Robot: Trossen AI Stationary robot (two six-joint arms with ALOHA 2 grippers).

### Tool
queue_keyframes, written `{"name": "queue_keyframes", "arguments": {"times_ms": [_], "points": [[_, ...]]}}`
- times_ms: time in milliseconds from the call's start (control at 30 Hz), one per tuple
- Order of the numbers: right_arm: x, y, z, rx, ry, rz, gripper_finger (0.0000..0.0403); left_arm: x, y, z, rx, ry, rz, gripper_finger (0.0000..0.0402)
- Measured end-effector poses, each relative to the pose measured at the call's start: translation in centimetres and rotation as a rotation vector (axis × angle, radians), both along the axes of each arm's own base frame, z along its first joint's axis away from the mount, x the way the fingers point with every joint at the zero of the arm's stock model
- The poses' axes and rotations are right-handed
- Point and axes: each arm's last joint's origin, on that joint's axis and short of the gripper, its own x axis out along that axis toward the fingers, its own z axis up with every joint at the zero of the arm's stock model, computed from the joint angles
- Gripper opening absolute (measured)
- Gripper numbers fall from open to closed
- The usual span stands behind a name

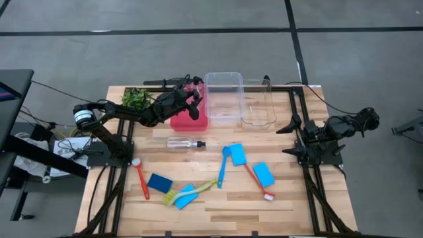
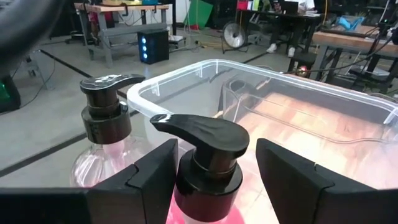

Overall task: Pick & Place Kitchen Sink Supplies
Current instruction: Put the bottom left transparent dishwashing liquid dispenser into the red bin, then put the transparent dishwashing liquid dispenser into the red bin

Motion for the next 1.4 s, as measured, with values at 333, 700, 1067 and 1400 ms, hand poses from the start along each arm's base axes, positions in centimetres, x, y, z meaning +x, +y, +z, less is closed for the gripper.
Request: {"name": "queue_keyframes", "arguments": {"times_ms": [333, 700, 1067, 1400], "points": [[0.0, 0.0, 0.0, 0.001, 0.000, 0.000, 0.0377, -0.1, 0.0, -0.5, -0.020, 0.051, -0.001, 0.0219], [0.0, 0.0, 0.0, 0.024, 0.008, -0.002, 0.0377, -0.1, -0.1, -0.7, 0.003, 0.090, -0.009, 0.0219], [0.0, 0.0, -0.1, 0.020, 0.016, -0.002, 0.0377, 0.1, -0.5, -0.9, 0.006, 0.122, -0.023, 0.0219], [0.0, 0.0, -0.1, 0.020, 0.017, -0.002, 0.0377, -1.0, -0.9, 0.7, 0.040, 0.182, -0.009, 0.0219]]}}
